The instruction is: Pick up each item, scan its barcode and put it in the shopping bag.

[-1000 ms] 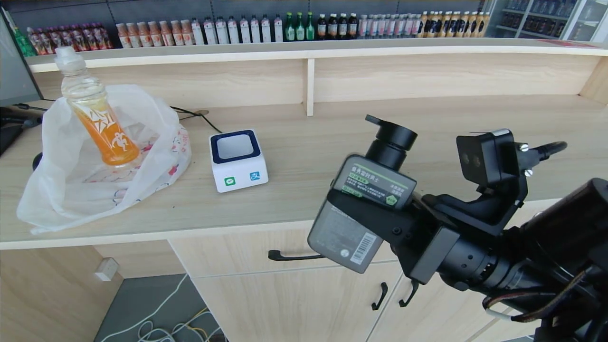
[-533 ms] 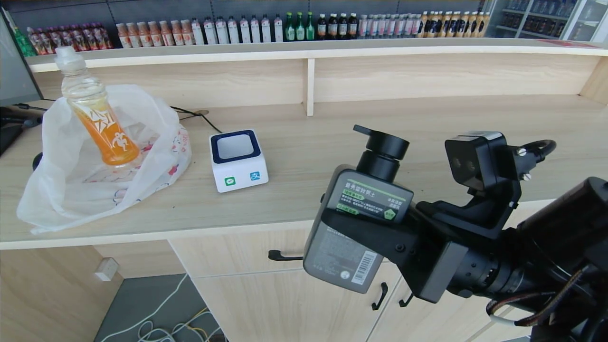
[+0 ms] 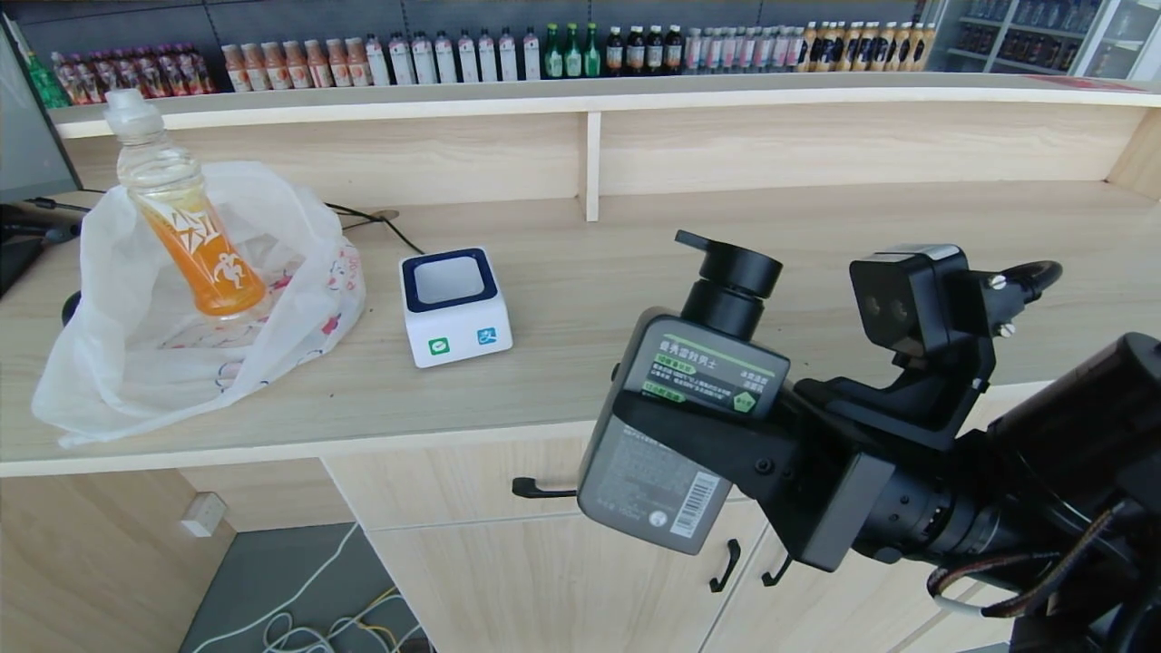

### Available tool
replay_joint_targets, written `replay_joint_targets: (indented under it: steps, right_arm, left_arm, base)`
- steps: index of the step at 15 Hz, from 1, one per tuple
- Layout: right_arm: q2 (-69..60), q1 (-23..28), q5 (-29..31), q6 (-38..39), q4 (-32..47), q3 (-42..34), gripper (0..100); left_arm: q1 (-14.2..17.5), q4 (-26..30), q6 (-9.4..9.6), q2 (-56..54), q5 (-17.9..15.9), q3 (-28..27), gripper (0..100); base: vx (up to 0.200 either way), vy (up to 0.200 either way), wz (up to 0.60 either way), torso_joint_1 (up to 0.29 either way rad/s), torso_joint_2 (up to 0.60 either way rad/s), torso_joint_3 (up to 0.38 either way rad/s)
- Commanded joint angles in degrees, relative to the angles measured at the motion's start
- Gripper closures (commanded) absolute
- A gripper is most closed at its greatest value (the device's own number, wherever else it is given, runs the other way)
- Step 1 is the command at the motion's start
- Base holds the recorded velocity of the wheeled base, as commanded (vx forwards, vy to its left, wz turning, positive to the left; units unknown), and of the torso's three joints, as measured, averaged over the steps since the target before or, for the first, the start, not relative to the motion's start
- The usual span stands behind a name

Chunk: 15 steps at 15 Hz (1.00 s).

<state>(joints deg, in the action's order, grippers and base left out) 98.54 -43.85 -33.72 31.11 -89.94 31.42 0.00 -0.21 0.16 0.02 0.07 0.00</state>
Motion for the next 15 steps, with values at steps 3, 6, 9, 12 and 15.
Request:
replay_joint_targets:
  steps: [3,6,9,12,15]
  right_arm:
    - [-0.1,-0.01,-0.03,0.0,-0.06,0.05,100]
    - [-0.19,-0.1,-0.03,-0.96,-0.06,-1.09,100]
    - [-1.24,-0.1,-0.03,-1.75,-0.06,-1.27,100]
    - [-1.86,0.34,1.64,-8.52,-0.06,-3.47,100]
    - [-5.81,-0.89,10.34,-11.51,-0.06,-5.93,100]
  left_arm:
    - [0.0,0.03,0.02,-0.02,0.01,0.0,0]
    - [0.0,0.03,0.02,-0.02,0.01,0.0,0]
    - [0.0,0.03,0.02,-0.02,0.01,0.0,0]
    - [0.0,-0.06,0.02,-0.02,0.01,0.0,0]
    - [0.0,-0.06,0.02,-0.02,0.01,0.0,0]
  base:
    - [0.0,0.0,0.0,0.0,0.0,0.0]
    - [0.0,0.0,0.0,0.0,0.0,0.0]
    - [0.0,0.0,0.0,0.0,0.0,0.0]
    - [0.0,0.0,0.0,0.0,0.0,0.0]
    - [0.0,0.0,0.0,0.0,0.0,0.0]
